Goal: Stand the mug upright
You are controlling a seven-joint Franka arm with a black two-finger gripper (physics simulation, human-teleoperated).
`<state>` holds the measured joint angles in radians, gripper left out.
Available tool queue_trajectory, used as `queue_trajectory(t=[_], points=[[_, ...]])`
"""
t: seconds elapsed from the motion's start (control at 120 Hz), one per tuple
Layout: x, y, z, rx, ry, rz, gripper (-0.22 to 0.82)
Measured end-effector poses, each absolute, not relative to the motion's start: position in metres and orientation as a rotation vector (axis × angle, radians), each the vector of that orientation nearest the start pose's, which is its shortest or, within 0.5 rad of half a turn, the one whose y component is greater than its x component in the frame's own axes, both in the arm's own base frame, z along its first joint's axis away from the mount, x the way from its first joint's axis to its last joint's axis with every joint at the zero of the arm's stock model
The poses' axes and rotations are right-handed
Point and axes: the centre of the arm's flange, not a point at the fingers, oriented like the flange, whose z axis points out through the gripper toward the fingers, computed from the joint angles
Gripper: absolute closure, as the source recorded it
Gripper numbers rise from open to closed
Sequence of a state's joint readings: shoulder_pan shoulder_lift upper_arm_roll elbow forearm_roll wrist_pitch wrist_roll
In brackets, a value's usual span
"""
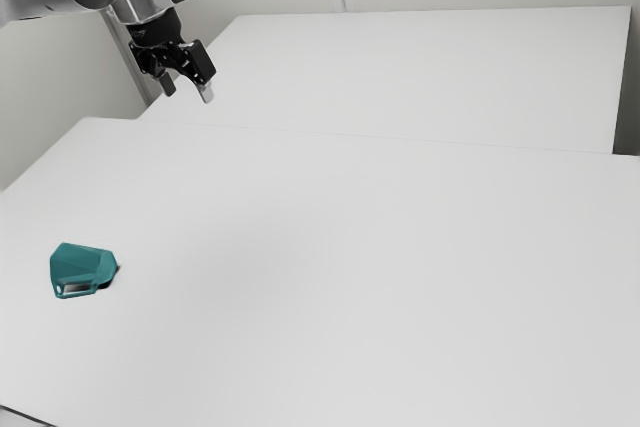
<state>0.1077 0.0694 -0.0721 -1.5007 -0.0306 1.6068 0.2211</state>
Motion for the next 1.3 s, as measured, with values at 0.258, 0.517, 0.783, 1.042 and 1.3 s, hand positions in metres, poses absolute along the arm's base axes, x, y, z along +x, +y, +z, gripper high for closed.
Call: queue_trajectory(t=[0.258,0.517,0.783,1.042,1.3], points=[[0.579,0.019,0.623,-3.155,0.307,-0.07,0.0],[0.575,0.015,0.627,-3.161,0.329,-0.074,0.0],[0.547,0.114,0.631,-3.369,0.134,-0.023,0.0],[0.486,0.269,0.612,-3.489,-0.188,-0.004,0.0],[0.477,0.33,0.55,-3.623,-0.224,0.046,0.0]])
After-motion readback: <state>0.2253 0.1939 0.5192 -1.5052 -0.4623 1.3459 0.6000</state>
